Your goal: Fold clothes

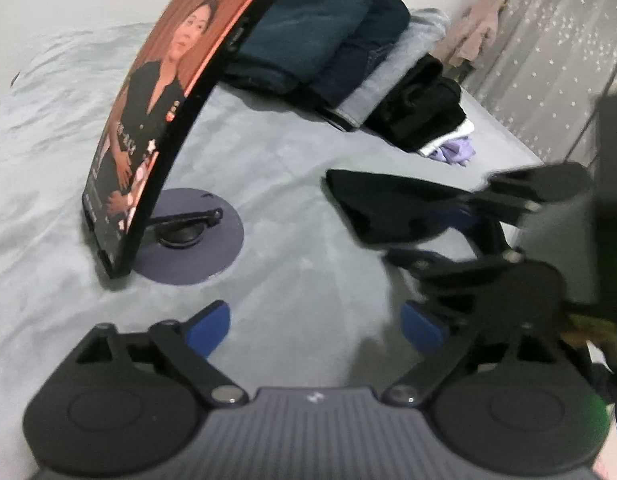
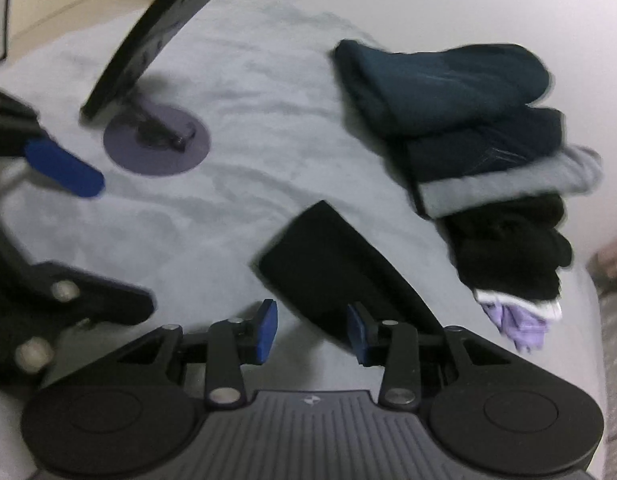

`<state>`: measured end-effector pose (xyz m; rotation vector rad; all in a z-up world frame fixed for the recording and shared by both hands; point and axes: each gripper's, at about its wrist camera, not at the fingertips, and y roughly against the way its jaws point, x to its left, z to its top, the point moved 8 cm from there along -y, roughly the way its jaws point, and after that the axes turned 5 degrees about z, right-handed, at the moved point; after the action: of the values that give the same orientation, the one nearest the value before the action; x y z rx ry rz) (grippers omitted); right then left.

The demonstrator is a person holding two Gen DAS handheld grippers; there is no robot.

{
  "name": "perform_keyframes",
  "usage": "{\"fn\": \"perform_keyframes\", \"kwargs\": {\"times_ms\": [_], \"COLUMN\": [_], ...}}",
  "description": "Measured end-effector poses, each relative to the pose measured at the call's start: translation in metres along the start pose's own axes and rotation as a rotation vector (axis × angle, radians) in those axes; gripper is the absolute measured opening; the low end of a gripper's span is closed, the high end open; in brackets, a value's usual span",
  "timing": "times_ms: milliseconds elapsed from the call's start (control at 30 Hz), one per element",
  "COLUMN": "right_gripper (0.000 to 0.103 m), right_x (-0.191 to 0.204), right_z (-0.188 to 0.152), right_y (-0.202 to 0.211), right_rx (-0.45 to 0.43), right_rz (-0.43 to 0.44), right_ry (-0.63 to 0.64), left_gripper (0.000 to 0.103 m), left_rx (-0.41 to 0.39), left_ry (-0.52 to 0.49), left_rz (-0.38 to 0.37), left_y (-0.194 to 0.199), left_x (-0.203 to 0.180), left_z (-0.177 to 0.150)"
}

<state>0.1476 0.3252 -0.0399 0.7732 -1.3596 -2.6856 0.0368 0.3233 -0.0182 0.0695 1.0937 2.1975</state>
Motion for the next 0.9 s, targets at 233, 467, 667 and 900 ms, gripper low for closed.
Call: {"fn": "perform_keyframes", "kwargs": {"times_ms": [233,467,667,900], "right_gripper": [0.004,0.004,0.050,0.055], "right_x": [-0.036,-0.088,-0.099,-0.117], "right_z": [0.027,0.079,0.084,0.022], "right_y": [-0.005,0.003,0.005,0.076], "right_rx": [-0.093,-0.259,-0.234,-0.209], "right_rz": [0.083,0.171,0.156,-0.036], "right_ry": [-0.370,-0.785,-0.857,-0.822], "left_gripper": [0.102,0.102,0.103,0.103], "left_rx": [0.015,0.025,0.038,0.056], "left_ry": [0.032,0.080,0.096,0.108], "left_rz": [-0.009,-0.011,-0.021,-0.052], "left_y": [-0.004,-0.007,-0.005,0.000], "left_x": [0.001,0.005,0.004,0.005], "left_z": [0.004,0.010,0.012,0.016]}}
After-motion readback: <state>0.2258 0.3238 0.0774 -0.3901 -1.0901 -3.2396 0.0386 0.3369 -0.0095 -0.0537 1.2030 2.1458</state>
